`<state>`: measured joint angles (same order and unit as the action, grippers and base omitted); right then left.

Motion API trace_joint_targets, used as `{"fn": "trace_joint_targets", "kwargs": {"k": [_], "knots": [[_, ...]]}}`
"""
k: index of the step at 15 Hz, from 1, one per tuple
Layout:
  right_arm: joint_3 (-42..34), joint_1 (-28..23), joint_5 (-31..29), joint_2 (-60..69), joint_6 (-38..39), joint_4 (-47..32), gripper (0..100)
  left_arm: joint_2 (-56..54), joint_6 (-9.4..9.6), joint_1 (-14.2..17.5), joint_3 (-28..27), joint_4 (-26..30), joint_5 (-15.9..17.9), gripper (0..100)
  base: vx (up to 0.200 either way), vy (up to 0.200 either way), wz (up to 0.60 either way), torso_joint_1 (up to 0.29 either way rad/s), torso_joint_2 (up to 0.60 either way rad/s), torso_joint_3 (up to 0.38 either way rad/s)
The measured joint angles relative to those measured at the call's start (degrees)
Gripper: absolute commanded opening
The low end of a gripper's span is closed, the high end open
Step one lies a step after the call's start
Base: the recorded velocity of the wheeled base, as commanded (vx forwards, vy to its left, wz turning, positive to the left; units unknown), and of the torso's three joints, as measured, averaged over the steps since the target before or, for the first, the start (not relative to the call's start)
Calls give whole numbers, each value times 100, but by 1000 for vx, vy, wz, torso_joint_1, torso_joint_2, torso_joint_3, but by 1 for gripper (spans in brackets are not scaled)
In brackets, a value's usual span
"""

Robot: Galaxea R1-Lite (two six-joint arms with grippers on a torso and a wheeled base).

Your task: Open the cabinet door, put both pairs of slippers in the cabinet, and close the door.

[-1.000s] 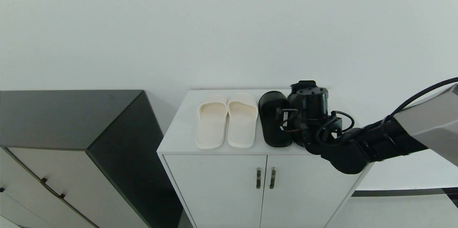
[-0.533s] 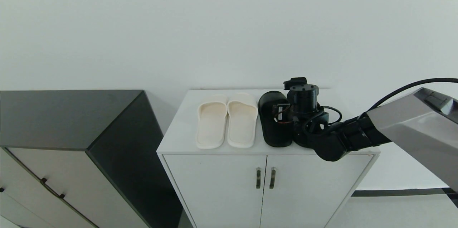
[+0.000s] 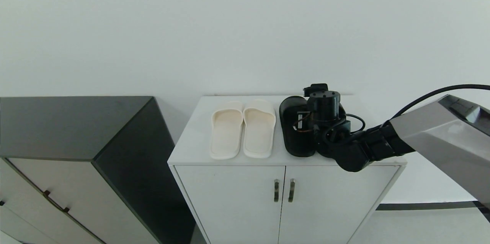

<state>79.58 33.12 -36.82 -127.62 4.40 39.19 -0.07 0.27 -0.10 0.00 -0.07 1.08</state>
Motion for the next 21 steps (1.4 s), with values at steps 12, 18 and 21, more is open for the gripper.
{"fn": "trace_joint_targets", "kwargs": {"k": [12, 18, 21], "knots": [[-3849, 1191, 2488, 3210, 172, -11, 0, 0, 24, 0, 0, 0, -46, 0, 0, 0, 0, 0, 0, 0], [-4242, 1348, 2916, 3534, 378, -5, 0, 0, -16, -1, 0, 0, -33, 0, -67, 0, 0, 2, 0, 0], [-4275, 1348, 2982, 3549, 378, -11, 0, 0, -24, 0, 0, 0, -30, 0, -200, 0, 0, 9, 7, 2]]}}
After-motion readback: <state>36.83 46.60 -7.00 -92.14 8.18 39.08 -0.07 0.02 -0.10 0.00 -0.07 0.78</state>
